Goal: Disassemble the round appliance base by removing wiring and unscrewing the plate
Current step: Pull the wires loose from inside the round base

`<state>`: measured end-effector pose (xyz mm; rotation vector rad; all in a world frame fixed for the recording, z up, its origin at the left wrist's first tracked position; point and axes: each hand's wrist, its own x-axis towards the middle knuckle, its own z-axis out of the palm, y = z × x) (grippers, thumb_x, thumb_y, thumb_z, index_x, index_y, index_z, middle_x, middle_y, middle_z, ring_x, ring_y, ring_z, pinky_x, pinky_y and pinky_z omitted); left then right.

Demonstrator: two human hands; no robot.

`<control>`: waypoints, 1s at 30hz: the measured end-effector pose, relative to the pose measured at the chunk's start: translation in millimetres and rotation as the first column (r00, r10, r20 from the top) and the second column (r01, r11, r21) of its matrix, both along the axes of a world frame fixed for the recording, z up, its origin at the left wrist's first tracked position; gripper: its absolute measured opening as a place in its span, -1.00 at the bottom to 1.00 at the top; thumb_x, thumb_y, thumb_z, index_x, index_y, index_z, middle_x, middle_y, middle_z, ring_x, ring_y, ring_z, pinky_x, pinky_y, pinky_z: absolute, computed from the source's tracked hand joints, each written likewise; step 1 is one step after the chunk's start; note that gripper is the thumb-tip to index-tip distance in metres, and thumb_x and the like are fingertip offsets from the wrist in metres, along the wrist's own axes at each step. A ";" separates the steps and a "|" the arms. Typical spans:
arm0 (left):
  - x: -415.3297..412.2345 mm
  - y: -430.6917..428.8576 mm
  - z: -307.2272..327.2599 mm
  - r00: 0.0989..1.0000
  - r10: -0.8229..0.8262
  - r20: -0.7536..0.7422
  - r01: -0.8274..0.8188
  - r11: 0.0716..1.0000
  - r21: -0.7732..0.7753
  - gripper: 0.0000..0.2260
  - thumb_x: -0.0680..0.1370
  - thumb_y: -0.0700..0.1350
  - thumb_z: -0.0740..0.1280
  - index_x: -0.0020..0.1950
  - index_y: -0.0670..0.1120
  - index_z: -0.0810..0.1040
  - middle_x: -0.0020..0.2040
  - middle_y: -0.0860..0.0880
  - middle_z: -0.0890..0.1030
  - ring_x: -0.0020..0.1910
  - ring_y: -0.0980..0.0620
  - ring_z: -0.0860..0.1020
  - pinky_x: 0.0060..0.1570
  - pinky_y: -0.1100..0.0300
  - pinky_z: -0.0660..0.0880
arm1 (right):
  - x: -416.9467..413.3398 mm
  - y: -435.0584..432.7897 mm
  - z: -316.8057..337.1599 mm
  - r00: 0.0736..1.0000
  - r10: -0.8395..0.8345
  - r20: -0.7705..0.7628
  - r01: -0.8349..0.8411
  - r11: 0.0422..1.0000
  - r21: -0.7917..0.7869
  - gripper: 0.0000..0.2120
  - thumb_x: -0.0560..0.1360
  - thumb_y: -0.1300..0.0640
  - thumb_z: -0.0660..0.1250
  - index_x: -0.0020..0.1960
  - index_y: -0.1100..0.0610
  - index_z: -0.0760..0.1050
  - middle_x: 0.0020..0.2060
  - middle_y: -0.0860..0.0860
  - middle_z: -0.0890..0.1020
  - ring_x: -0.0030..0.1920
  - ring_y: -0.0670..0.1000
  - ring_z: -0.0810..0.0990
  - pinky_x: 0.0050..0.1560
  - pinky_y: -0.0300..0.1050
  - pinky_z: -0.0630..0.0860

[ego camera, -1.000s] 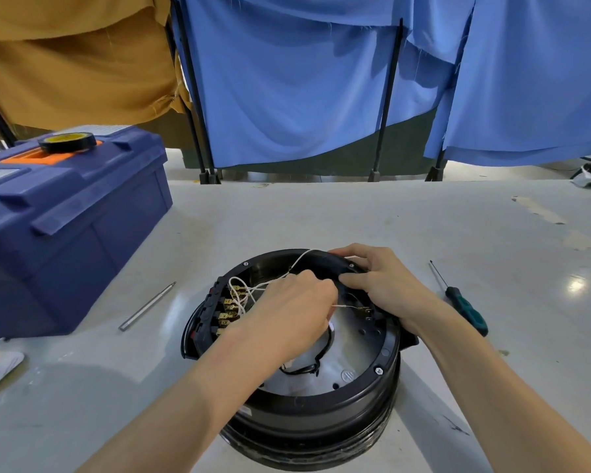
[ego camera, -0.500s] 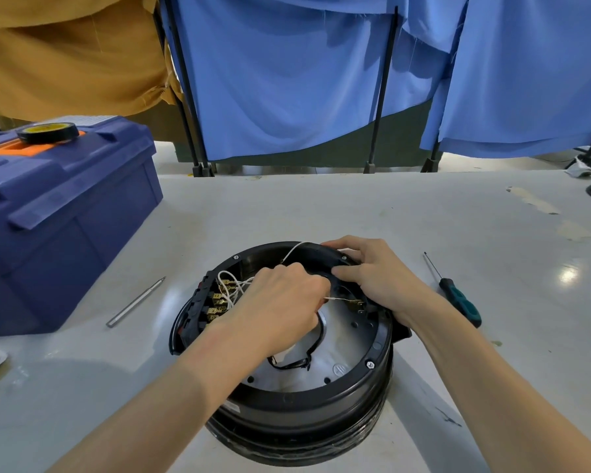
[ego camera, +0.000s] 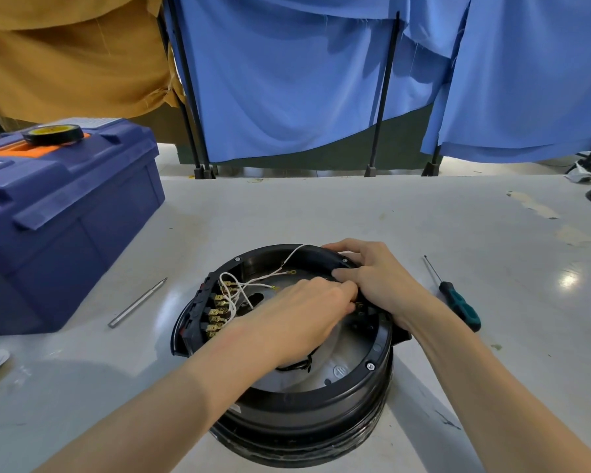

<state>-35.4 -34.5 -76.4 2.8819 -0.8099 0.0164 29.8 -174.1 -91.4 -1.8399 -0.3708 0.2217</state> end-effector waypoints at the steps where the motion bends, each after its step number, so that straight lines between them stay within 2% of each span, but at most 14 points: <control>1: -0.3 -0.3 1.0 1.000 -0.018 0.013 0.018 1.000 0.026 -0.83 0.67 -0.04 0.06 -0.10 -0.02 0.22 -0.06 -0.11 0.54 -0.13 -0.15 0.49 -0.20 -0.04 0.39 | -0.2 0.1 -0.1 1.000 0.001 -0.008 -0.001 1.000 0.008 -0.64 0.46 0.40 0.24 0.12 0.05 0.59 -0.06 0.04 0.71 -0.19 -0.01 0.66 -0.20 -0.11 0.56; 3: 1.1 -0.4 3.5 0.997 -0.058 0.045 0.055 0.997 0.060 -0.83 0.67 -0.04 0.06 -0.04 -0.07 0.32 -0.06 -0.11 0.54 -0.13 -0.14 0.48 -0.20 -0.04 0.39 | -0.5 0.1 0.1 1.000 0.002 -0.011 -0.002 1.000 0.013 -0.64 0.46 0.40 0.24 0.11 0.05 0.59 -0.07 0.04 0.72 -0.20 0.01 0.65 -0.21 -0.07 0.57; 6: 6.2 2.7 5.8 0.995 -0.096 0.026 0.095 0.995 0.017 -0.81 0.67 -0.07 0.08 0.02 -0.13 0.42 -0.09 -0.13 0.55 -0.16 -0.14 0.47 -0.14 -0.05 0.40 | -0.2 -1.1 0.4 1.000 0.017 0.005 -0.017 1.000 0.005 -0.64 0.46 0.40 0.25 0.10 0.04 0.59 -0.10 0.02 0.73 -0.20 -0.01 0.66 -0.23 -0.15 0.57; 9: 9.2 6.8 5.2 0.988 -0.156 0.021 0.156 0.987 -0.040 -0.81 0.66 -0.07 0.10 -0.01 -0.12 0.45 -0.23 -0.08 0.49 -0.28 -0.04 0.35 -0.14 -0.03 0.38 | 0.3 -2.6 0.2 0.999 0.044 -0.027 -0.043 0.998 0.036 -0.63 0.45 0.40 0.26 0.11 0.04 0.59 -0.11 0.01 0.73 -0.21 -0.03 0.67 -0.26 -0.20 0.55; 12: 10.3 8.1 3.5 0.980 -0.190 0.051 0.193 0.979 -0.061 -0.83 0.66 -0.08 0.11 -0.08 -0.06 0.40 -0.31 0.02 0.36 -0.31 -0.03 0.31 -0.12 -0.05 0.40 | 1.4 -3.5 0.1 0.997 0.062 -0.054 -0.059 0.997 0.055 -0.63 0.45 0.41 0.26 0.11 0.04 0.59 -0.11 0.01 0.73 -0.25 -0.06 0.66 -0.31 -0.23 0.54; 16: 10.5 8.3 2.9 0.975 -0.210 0.080 0.217 0.971 -0.098 -0.81 0.65 -0.09 0.13 -0.16 0.02 0.27 -0.34 0.02 0.35 -0.34 -0.06 0.33 -0.19 0.03 0.36 | 1.5 -4.5 0.4 0.996 0.071 -0.062 -0.067 0.995 0.070 -0.62 0.46 0.42 0.26 0.12 0.04 0.59 -0.11 0.00 0.73 -0.25 -0.05 0.65 -0.33 -0.18 0.55; 18: 11.2 9.5 4.2 0.971 -0.224 0.082 0.232 0.967 -0.103 -0.80 0.65 -0.10 0.14 -0.18 0.01 0.26 -0.34 0.01 0.36 -0.33 -0.07 0.35 -0.24 0.10 0.30 | 1.8 -4.5 -0.2 0.995 0.076 -0.067 -0.071 0.995 0.075 -0.62 0.46 0.43 0.25 0.12 0.05 0.59 -0.11 0.01 0.73 -0.25 -0.04 0.65 -0.34 -0.19 0.55; 26: 8.6 6.9 3.9 0.961 -0.239 0.141 0.257 0.959 -0.123 -0.76 0.62 -0.17 0.18 -0.23 -0.03 0.24 -0.40 0.03 0.28 -0.39 -0.06 0.25 -0.30 0.09 0.27 | 1.5 -4.2 -0.4 0.996 0.073 -0.041 -0.071 0.996 0.054 -0.62 0.44 0.42 0.28 0.11 0.04 0.60 -0.14 -0.01 0.73 -0.24 -0.08 0.66 -0.29 -0.27 0.52; 30: 13.4 9.8 7.6 0.955 -0.272 0.119 0.283 0.955 -0.092 -0.77 0.64 -0.15 0.16 -0.22 -0.04 0.26 -0.38 -0.04 0.39 -0.39 -0.04 0.27 -0.27 0.12 0.29 | 1.3 -4.6 -0.2 0.996 0.082 -0.037 -0.080 0.995 0.052 -0.62 0.44 0.41 0.28 0.11 0.04 0.60 -0.13 -0.01 0.73 -0.24 -0.07 0.66 -0.30 -0.26 0.53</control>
